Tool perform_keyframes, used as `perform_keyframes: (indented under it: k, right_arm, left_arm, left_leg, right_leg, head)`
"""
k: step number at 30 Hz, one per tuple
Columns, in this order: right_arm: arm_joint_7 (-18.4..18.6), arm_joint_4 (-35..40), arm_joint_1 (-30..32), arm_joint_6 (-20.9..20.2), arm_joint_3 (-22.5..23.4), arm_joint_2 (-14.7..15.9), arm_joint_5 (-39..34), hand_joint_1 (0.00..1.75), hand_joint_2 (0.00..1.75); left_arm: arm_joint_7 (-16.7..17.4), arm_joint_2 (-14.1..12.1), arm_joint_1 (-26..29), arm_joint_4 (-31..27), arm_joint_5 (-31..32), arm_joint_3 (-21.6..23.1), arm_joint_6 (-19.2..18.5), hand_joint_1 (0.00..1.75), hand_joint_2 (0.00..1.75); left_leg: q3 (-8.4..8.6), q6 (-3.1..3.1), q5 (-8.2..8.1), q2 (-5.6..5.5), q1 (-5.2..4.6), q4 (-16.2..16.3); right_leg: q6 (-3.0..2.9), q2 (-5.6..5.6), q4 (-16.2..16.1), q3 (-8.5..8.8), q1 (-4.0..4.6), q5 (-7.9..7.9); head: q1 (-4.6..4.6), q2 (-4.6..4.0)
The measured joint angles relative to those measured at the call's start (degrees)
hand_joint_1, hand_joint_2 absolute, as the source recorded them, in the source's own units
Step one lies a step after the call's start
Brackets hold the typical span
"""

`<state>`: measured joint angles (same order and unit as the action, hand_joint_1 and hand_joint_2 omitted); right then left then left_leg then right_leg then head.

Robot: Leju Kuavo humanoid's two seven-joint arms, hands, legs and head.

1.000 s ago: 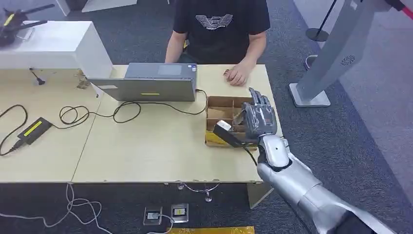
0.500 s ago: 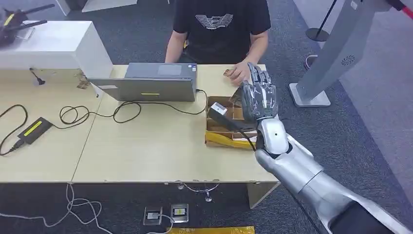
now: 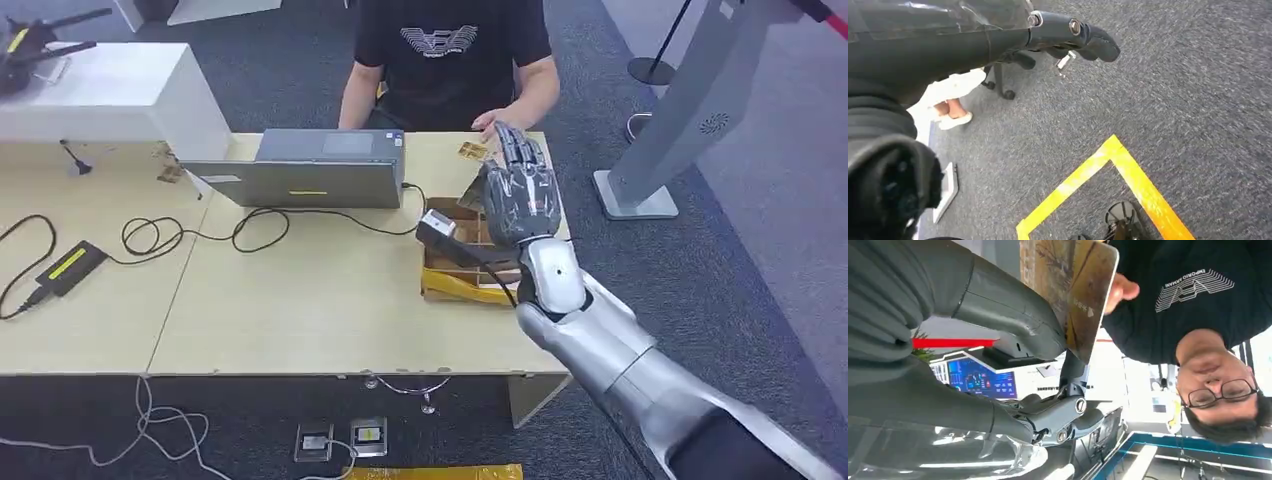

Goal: Pass the card to the sensor for recognition and then transmit it.

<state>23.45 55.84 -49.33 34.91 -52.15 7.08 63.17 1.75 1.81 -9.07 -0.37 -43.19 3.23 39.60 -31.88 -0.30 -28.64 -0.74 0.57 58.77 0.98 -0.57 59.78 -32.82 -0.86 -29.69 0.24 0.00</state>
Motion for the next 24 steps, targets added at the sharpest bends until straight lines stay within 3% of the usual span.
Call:
perform_keyframes:
  k: [24]
  right_arm:
    - [1.5,-0.9,-0.1,-0.5,0.6,-0.1,-0.3,1.75,1.75]
  left_arm:
    - [-0.6,0.0,0.1,0.0,1.4,-1.3,0.0,0.00,0.00]
  left_leg:
    - [0.04,0.00,0.00,0.02,0.00,0.0]
  right_leg:
    - [0.00,0.03,0.0,-0.01,0.00,0.00]
  head:
    - [0.00,0.02]
